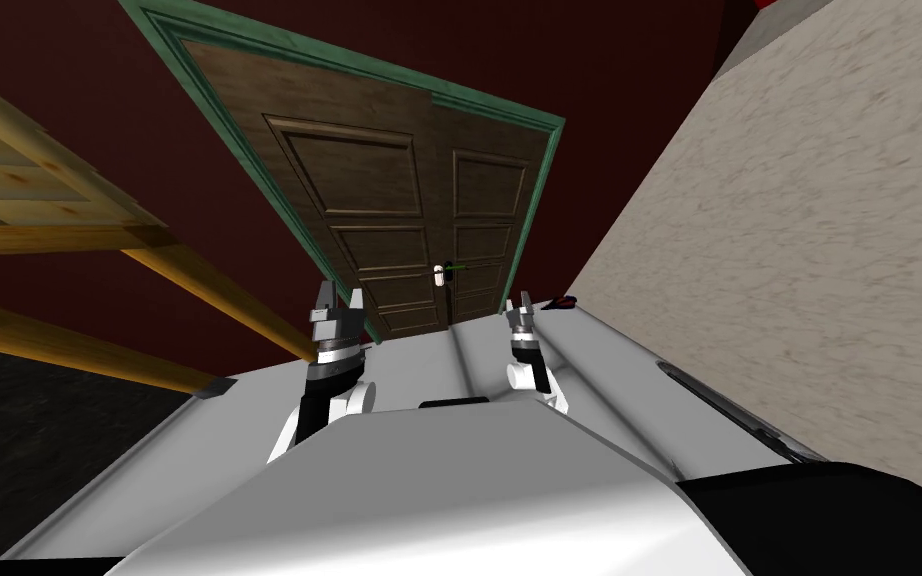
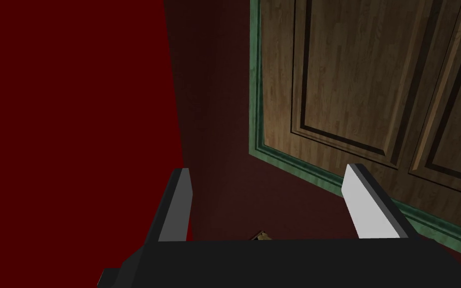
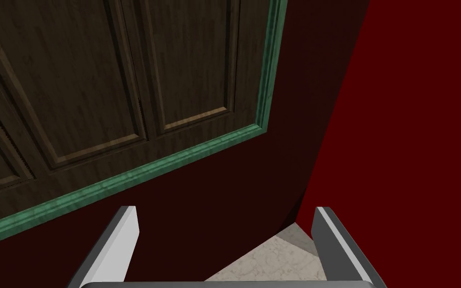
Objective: Pull the door open
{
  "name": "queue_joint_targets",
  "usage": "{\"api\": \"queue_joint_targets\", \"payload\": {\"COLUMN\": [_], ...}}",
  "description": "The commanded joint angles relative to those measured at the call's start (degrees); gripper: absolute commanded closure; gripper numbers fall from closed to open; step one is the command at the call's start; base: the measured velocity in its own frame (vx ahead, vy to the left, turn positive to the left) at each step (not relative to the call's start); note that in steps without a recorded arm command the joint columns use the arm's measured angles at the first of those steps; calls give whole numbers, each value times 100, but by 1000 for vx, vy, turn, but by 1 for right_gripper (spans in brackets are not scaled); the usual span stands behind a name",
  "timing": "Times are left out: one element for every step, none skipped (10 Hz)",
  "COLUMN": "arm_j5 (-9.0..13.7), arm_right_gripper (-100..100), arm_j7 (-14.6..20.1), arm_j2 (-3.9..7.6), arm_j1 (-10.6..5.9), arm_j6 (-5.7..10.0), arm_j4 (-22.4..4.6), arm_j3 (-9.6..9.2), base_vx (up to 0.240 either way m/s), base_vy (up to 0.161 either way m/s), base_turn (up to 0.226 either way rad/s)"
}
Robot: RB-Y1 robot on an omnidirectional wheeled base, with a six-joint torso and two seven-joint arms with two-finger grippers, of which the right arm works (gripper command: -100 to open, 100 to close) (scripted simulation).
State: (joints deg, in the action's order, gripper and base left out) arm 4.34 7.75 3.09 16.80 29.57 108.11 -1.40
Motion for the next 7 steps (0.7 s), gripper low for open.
{"api": "queue_joint_targets", "payload": {"arm_j5": [23, 23, 39, 54, 70, 70, 86], "arm_right_gripper": [-100, -100, -100, -100, -100, -100, -100], "arm_j7": [-7, -7, -8, -9, -10, -10, -12], "arm_j2": [52, 52, 86, 119, 153, 153, 186], "arm_j1": [-198, -198, -319, -439, -560, -560, -686], "arm_j6": [-8, -8, -11, -13, -16, -16, -19], "arm_j4": [-286, -345, -545, -734, -893, -944, -1146], "arm_j3": [-16, -16, -27, -38, -49, -49, -60], "base_vx": [96, 60, 53, 75, 88, 65, 61], "base_vy": [17, 3, 1, 2, 9, 10, 9], "base_turn": [43, 10, 21, 41, 40, 7, 14]}}
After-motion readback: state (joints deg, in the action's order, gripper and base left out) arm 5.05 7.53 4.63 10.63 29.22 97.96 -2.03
